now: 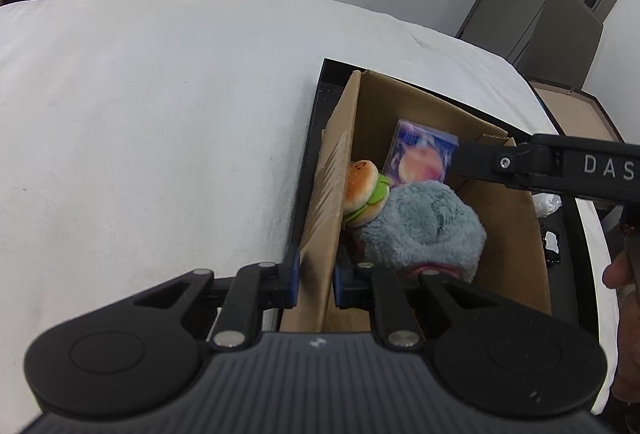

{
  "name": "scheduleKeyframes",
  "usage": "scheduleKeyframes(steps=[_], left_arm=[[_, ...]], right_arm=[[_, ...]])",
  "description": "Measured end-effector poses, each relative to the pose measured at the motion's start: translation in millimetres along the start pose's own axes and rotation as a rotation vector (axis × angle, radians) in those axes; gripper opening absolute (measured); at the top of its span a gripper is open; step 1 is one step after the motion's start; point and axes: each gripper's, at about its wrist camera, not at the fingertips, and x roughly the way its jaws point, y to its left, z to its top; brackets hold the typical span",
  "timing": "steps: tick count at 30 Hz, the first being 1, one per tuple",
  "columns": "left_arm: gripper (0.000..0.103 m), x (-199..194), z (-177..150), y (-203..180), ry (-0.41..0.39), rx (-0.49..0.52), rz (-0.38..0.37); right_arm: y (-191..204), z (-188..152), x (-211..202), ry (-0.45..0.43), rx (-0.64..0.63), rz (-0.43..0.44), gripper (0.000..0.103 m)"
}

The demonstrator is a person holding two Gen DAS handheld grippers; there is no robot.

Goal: Organize soft objects
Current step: 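Lift the tissue pack into the box and open the right tool, then move the right tool to the black felt piece and close on it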

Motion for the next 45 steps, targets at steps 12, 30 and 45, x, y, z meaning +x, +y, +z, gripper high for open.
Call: scheduleKeyframes(steps=[12, 30, 45], left_arm=[[0.015, -4, -2, -3, -0.004, 0.017, 0.019], [0.053, -7, 5, -25, -0.026, 0.037, 0.108], [0.068, -1, 9, -45, -0.026, 0.054, 0.150]], right_arm=[[-17, -8, -10, -0.002, 0.063, 0.001, 0.064], [-70, -20, -32, -0.006, 0.129, -0.055, 0.071], [-125, -36, -31, 0.019, 0.202, -0.137, 0.088]])
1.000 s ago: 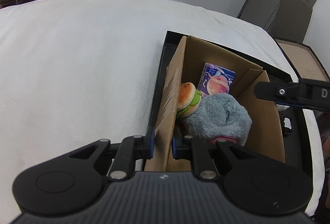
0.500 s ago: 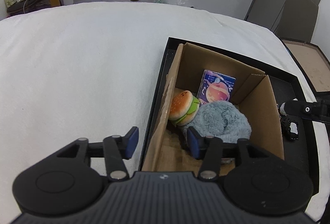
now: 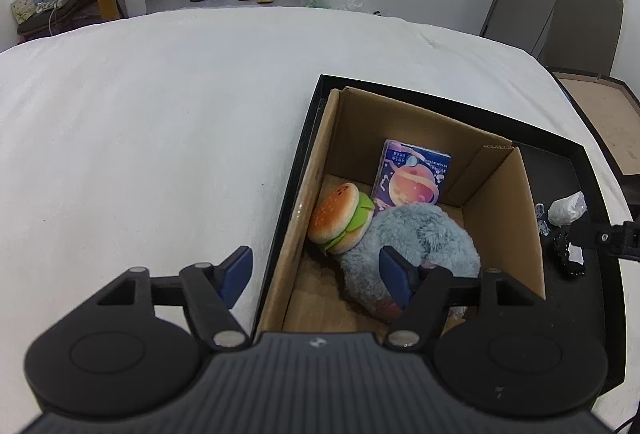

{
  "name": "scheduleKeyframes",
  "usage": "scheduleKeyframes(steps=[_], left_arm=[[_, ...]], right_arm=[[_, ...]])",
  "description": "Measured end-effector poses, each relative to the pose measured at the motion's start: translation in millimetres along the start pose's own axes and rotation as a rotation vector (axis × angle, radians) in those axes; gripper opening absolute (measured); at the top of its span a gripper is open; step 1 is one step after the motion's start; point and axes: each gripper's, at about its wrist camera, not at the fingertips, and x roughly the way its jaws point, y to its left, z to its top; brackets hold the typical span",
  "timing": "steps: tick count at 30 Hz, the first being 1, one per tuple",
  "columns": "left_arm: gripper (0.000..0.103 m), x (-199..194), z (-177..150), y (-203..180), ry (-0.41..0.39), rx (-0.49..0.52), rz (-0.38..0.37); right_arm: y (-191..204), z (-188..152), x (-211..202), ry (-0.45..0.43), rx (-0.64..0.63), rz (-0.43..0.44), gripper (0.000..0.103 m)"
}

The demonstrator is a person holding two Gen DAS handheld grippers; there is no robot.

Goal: Organize soft objects
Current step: 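Move the right tool to the black felt piece and close on it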

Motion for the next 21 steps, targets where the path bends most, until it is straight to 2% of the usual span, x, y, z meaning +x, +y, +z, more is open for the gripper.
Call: scheduleKeyframes(steps=[8, 11, 21], left_arm=[[0.069, 1, 2, -7, 0.011, -0.002, 0.001], [0.069, 2, 2, -7, 0.012, -0.011, 0.000], [0.069, 9, 4, -8, 0.032, -0.028, -0.002]], right_arm=[[-29, 2, 20, 0.061, 0.044, -0.076, 0.088], [-39, 2, 29, 0.085, 0.065, -0.115, 0.092], [-50, 5, 56, 0.151, 0.080, -0.158, 0.092]])
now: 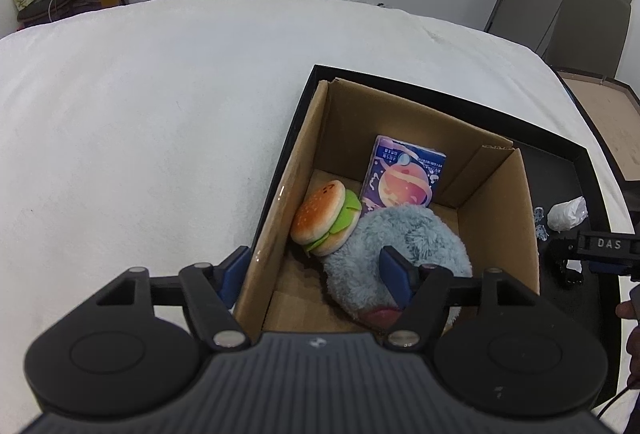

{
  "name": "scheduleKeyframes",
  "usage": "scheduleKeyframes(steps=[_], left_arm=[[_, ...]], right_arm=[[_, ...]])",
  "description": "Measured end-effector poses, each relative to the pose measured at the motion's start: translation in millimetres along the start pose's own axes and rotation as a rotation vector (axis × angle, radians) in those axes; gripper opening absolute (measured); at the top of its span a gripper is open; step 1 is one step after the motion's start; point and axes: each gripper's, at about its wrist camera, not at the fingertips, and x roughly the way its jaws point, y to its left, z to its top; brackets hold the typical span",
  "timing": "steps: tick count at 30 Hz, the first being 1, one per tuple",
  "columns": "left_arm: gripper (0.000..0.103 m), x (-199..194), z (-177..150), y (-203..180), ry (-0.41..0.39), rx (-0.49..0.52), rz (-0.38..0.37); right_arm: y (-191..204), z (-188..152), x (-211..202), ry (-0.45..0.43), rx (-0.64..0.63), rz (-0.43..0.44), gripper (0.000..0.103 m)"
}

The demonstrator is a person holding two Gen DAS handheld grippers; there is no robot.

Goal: Organize soft objects
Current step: 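Move the right tool to the black felt piece and close on it, then carry the black felt piece into the box and open the right tool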

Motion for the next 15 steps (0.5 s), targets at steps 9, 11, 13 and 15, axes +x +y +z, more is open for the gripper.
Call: scheduleKeyframes(steps=[9, 11, 13, 15], left_arm=[[0.069, 3, 0, 0, -0.003, -0.006, -0.002], [0.069, 3, -1, 1, -0.004, -0.008, -0.007], [0.069, 2, -2, 2, -0.005, -0.008, -0.007], [0.069, 1, -4, 3, -0.007, -0.016, -0.010]], right_arm=[[-2, 8, 17, 0.033, -0.024, -0.075, 0.047], [-4, 8, 15, 0.038, -0.008, -0.060, 0.043], [-5, 7, 11, 0.034, -0.005, -0.058, 0.040], [-5, 6, 6, 0.030, -0.008, -0.055, 0.036]])
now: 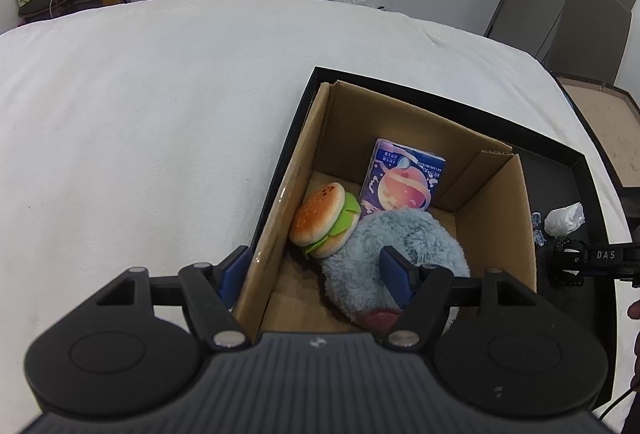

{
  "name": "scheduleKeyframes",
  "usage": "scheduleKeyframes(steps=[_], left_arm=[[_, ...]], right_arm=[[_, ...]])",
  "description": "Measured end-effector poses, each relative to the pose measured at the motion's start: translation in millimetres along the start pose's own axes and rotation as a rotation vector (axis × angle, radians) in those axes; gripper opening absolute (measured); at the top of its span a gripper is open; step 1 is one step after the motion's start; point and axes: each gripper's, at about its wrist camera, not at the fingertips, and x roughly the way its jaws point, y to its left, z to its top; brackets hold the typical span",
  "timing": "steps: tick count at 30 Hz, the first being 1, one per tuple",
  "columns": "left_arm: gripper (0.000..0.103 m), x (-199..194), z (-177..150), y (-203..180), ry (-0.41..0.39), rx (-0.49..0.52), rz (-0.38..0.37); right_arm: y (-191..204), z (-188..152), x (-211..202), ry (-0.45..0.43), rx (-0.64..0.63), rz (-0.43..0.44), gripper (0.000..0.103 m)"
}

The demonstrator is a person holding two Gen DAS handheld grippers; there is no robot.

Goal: Organize soft objects
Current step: 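Carry the black felt piece into the box and open the right tool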

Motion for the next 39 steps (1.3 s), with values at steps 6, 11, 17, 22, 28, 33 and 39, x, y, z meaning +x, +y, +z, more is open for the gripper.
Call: scheduleKeyframes(steps=[6, 11, 17, 22, 28, 33, 39], left_arm=[[0.069, -5, 0, 0, -0.007, -0.002, -0.006], [0.069, -7, 1, 2, -0.012, -0.003, -0.015], [0.069, -9, 0, 5, -0.014, -0.011, -0.028], [0.069, -11, 1, 12, -0.022, -0.023, -0.032], [0.069, -14, -1, 19, -0.032, -0.028, -0.037], [0.065, -14, -5, 21, -0.044, -0.008, -0.069], [0.057, -16, -6, 28, -0.056, -0.015, -0.081]], right_arm=[[2, -3, -11, -0.013, -0.010, 0.020, 0.016], [8, -9, -24, -0.043, -0.016, 0.035, 0.015], [13, -11, -45, -0.086, -0.004, 0.050, 0.015], [26, -7, -66, -0.124, -0.027, 0.085, 0.016], [47, -1, -86, -0.165, -0.048, 0.129, 0.016], [65, 3, -95, -0.191, -0.066, 0.165, 0.016], [91, 5, -101, -0.203, -0.086, 0.206, 0.017]])
